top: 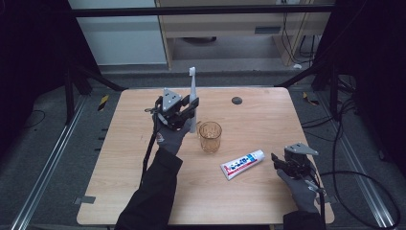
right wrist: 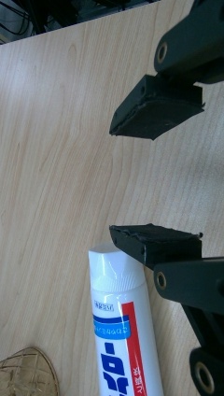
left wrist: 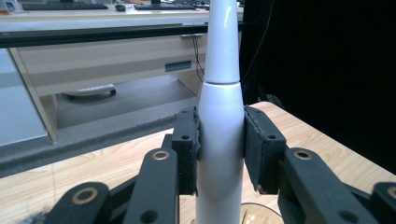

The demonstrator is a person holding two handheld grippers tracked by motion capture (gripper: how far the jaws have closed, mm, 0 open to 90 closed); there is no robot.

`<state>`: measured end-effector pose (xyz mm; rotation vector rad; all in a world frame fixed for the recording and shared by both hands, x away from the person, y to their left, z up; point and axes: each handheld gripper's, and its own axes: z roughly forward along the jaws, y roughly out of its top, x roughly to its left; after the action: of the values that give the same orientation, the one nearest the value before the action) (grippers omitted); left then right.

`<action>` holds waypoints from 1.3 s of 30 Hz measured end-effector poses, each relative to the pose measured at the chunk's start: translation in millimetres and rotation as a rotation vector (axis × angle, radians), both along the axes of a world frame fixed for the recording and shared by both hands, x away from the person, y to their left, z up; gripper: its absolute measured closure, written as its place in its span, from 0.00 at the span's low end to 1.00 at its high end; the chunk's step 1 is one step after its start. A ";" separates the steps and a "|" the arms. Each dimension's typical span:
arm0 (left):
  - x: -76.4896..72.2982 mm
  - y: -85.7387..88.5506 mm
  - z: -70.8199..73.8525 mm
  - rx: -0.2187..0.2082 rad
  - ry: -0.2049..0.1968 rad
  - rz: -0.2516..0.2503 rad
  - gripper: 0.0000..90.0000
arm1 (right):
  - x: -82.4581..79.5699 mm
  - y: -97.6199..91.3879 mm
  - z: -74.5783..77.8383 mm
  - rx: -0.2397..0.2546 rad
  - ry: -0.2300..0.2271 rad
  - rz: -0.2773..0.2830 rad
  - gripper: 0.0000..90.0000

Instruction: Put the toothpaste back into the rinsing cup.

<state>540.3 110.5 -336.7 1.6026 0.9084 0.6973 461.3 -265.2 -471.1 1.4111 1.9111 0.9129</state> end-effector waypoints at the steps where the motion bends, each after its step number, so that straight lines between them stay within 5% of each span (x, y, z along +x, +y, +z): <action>1: 0.3 -1.6 -0.9 -0.004 -0.003 0.001 0.75 | 0.0 0.1 -0.1 0.001 0.001 -0.001 0.50; 21: 3.6 -27.3 -19.3 -0.064 -0.055 0.000 0.75 | 0.3 -0.3 -0.2 0.000 0.001 0.003 0.50; 39: 9.2 -32.3 -51.3 -0.057 -0.020 -0.015 0.75 | 0.8 0.5 -1.1 -0.003 0.000 0.009 0.50</action>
<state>549.5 78.2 -388.0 1.5479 0.8939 0.6700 462.1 -264.7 -472.2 1.4018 1.9196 0.9135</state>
